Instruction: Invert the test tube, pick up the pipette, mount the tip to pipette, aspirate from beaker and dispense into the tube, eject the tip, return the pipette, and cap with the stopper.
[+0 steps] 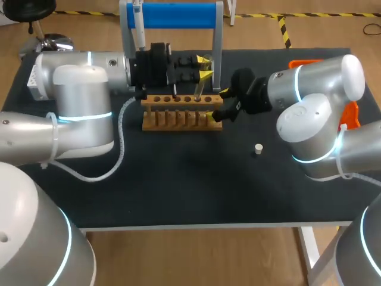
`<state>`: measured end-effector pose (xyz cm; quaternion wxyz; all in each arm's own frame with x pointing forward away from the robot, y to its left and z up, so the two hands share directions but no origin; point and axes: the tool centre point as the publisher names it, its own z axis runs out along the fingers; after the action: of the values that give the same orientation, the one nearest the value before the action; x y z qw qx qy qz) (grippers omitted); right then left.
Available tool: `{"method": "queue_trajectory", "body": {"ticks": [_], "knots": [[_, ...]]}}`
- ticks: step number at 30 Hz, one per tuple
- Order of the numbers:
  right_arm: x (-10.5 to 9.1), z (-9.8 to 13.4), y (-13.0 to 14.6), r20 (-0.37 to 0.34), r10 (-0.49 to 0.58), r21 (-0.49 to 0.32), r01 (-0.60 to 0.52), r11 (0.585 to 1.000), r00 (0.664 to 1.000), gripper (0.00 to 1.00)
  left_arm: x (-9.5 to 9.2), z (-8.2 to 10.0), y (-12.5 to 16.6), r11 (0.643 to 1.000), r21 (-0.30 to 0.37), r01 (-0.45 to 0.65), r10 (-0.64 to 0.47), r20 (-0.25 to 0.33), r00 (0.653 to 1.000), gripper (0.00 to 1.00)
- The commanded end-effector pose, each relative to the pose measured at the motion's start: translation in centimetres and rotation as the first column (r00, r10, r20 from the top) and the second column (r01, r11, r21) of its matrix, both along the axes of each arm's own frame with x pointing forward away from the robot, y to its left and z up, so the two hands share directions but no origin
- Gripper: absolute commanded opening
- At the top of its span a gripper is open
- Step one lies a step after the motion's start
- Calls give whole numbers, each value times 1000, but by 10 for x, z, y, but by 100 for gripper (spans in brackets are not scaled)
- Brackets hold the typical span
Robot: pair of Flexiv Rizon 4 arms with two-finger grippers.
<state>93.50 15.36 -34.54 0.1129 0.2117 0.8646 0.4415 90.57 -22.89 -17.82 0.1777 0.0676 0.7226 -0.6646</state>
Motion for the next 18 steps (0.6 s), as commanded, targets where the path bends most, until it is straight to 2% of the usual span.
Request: {"method": "queue_trajectory", "body": {"ticks": [1,4,18], "knots": [[0,0,-1,-2,2,-1,-2,1000,1000,100,9,1,-3,1000,-14,-19,19,-15,1000,0],[0,0,-1,-2,2,-1,-2,1000,1000,100,14,7,2,999,4,-52,52,-10,999,0],[0,0,-1,-2,2,-1,-2,1000,1000,100,14,7,2,999,4,-52,52,-10,999,0]]}}
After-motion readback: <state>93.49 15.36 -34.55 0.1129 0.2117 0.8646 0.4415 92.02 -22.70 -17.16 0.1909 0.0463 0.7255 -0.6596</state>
